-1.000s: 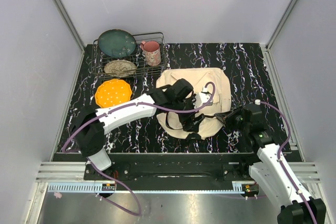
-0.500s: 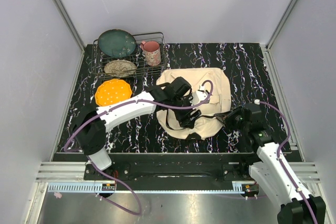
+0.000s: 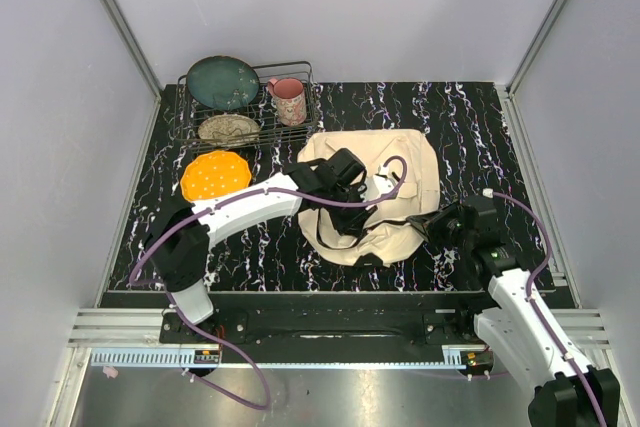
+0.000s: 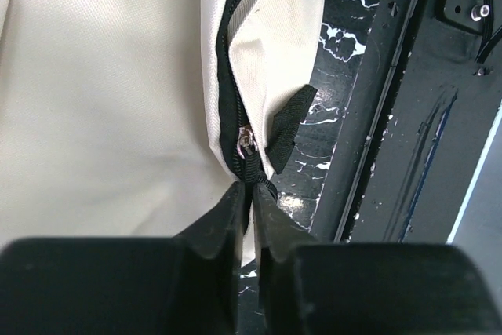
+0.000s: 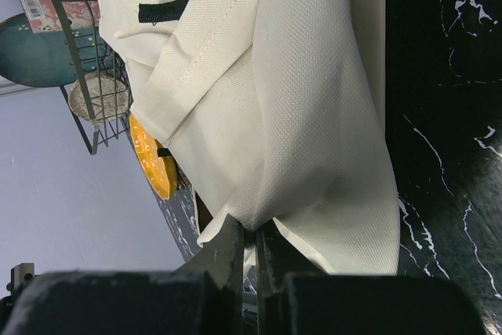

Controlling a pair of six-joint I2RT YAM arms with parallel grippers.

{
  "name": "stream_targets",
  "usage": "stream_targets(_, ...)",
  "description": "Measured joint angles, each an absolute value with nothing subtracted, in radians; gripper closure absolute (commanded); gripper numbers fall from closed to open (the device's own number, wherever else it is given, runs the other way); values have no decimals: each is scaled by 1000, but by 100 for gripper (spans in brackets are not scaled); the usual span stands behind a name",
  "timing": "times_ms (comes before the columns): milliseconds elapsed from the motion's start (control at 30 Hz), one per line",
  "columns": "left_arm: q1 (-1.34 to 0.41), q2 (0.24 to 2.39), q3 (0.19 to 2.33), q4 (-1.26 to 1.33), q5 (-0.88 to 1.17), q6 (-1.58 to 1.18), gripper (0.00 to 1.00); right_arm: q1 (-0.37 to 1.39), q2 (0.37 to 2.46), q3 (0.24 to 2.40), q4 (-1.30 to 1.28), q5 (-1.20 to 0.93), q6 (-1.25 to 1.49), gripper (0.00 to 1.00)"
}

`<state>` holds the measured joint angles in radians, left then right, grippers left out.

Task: Pack the student bag
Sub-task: Zip the student bag at the center of the board.

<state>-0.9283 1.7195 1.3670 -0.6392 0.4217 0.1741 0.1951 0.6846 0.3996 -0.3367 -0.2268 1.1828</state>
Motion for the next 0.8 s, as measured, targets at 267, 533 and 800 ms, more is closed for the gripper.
stream_targets(267, -928, 1724, 1367, -643, 417, 172, 100, 195, 697, 400, -329, -228, 1183, 92)
stream_targets(533, -928, 1709, 1336, -622, 426, 124, 100, 195, 699, 400, -327, -212, 1183, 98)
stream_targets(800, -928, 1593, 1159, -479, 437, 21, 100, 196, 694, 400, -328, -208, 1187, 100)
